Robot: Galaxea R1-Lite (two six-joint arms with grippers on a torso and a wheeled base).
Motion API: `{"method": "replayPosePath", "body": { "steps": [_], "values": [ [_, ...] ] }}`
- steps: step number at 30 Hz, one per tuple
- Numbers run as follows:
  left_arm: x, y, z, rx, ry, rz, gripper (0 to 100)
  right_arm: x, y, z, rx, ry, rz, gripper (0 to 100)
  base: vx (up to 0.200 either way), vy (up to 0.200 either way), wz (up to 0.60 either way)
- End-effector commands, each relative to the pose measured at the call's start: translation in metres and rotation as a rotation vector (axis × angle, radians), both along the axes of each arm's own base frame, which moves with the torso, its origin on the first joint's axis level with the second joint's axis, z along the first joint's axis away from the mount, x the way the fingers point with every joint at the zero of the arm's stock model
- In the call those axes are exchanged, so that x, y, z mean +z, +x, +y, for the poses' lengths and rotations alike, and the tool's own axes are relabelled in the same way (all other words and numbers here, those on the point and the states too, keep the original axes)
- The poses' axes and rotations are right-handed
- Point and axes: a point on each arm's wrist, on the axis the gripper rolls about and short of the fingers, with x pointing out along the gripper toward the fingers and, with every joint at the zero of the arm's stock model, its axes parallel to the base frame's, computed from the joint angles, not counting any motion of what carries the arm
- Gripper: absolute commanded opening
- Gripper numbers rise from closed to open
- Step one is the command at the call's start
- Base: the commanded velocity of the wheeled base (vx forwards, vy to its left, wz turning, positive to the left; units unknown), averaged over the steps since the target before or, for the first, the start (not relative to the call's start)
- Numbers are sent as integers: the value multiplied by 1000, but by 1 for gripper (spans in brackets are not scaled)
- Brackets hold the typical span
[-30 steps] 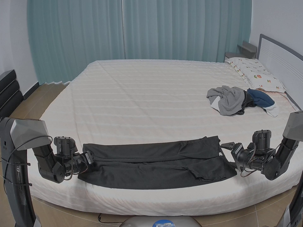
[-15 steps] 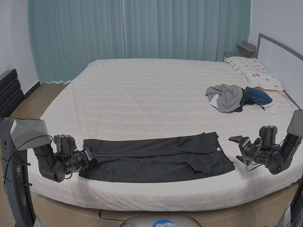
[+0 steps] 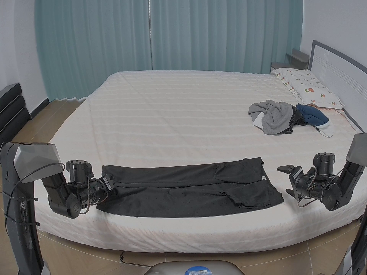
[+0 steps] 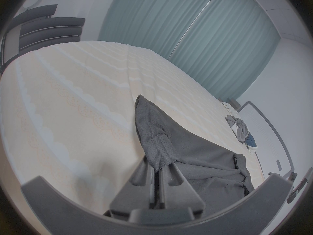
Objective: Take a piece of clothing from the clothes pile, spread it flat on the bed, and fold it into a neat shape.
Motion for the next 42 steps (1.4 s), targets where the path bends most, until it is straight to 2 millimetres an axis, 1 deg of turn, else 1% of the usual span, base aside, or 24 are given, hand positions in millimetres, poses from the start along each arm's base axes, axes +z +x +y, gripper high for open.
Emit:
{"method": "replayPosePath", "body": {
  "steps": [1,2,8,16,17,22,29,35,38,40,41,42],
  "values": [
    [0,0,-2,-4,-1,-2,0,-3,0,0,2,-1,9,100,0,0,0],
    [0,0,-2,-7,1,-2,100,-3,0,0,1,0,9,100,0,0,0],
    [1,2,-9,-25,-3,-11,100,-3,0,0,2,-1,9,100,0,0,0],
    [1,0,-12,-33,-1,-7,100,-3,0,1,6,-1,9,100,0,0,0],
    [0,-1,-13,-37,0,-2,0,-3,0,1,6,-1,9,100,0,0,0],
    [2,-3,-16,-44,7,-5,0,-3,0,2,8,-1,9,100,0,0,0],
    [4,0,-20,46,73,-26,0,-2,-1,2,8,-1,7,100,0,0,0],
    [10,0,-25,57,79,-67,0,-1,0,0,3,-1,4,100,0,0,0],
    [19,-1,-24,69,70,-102,0,2,4,-10,-20,6,-10,100,0,0,0],
    [20,-2,-24,71,67,-102,0,2,6,-15,-26,11,-13,100,0,0,0],
    [20,-4,-25,70,63,-98,0,2,7,-21,-29,24,-16,100,0,0,0],
    [20,-4,-26,69,59,-98,0,3,7,-22,-28,26,-19,100,0,0,0]
  ]
}}
